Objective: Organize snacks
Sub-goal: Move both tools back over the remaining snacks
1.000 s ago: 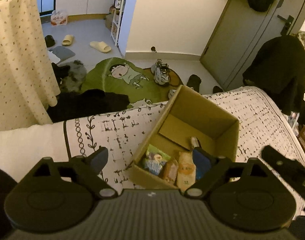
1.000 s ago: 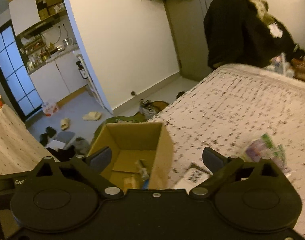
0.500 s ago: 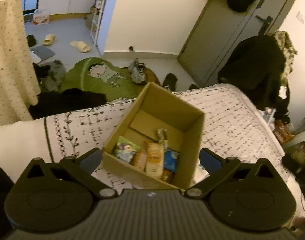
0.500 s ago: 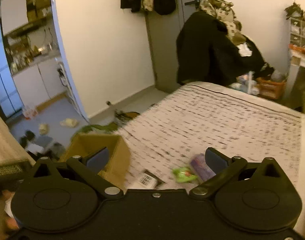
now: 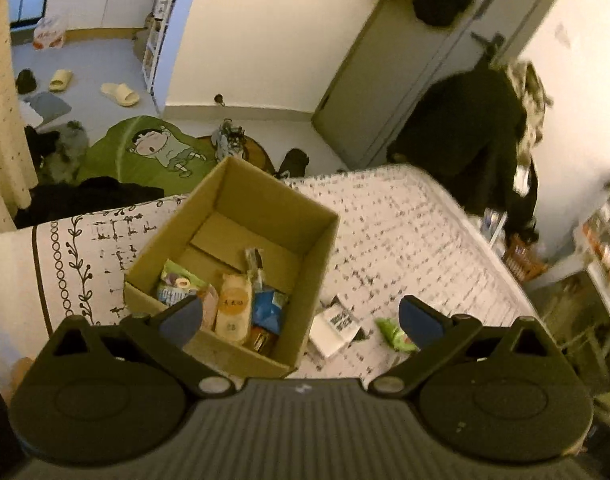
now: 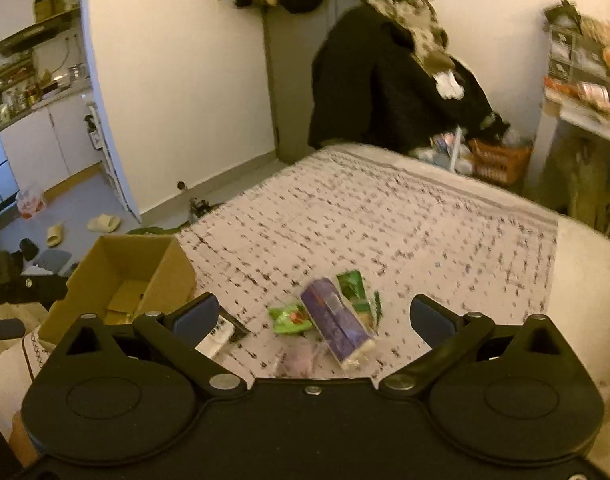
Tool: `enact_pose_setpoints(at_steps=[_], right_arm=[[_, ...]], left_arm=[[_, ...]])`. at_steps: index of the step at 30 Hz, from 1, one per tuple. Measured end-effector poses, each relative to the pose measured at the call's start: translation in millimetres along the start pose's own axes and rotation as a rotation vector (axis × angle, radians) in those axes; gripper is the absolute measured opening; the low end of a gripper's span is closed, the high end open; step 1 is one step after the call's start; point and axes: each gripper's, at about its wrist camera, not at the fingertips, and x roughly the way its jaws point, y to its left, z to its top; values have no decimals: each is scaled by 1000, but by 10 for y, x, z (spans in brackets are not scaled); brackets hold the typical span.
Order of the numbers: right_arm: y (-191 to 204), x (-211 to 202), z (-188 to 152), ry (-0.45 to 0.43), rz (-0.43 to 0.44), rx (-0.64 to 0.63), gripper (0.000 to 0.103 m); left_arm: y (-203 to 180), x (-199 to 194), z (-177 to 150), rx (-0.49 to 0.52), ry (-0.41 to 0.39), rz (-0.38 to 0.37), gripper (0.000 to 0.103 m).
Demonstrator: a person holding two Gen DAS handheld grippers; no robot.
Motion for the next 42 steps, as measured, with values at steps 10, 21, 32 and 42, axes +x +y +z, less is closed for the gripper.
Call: enact_pose_setpoints(at_steps=[10,21,32,42], right_arm=[[-298,77,-30,46,32,50,103],[-562,330,59,63,-2,132,103],[-792,570,116,92,55,165,87],[-826,981,-84,215,77,131,63]], left_arm=[[-184,111,-131,85,31,-24,103],[-446,234,-303,110,6,-67,100],[-743,441,-555,119,-10,-116,91],[-896,928,-803,135,95,-147,68]])
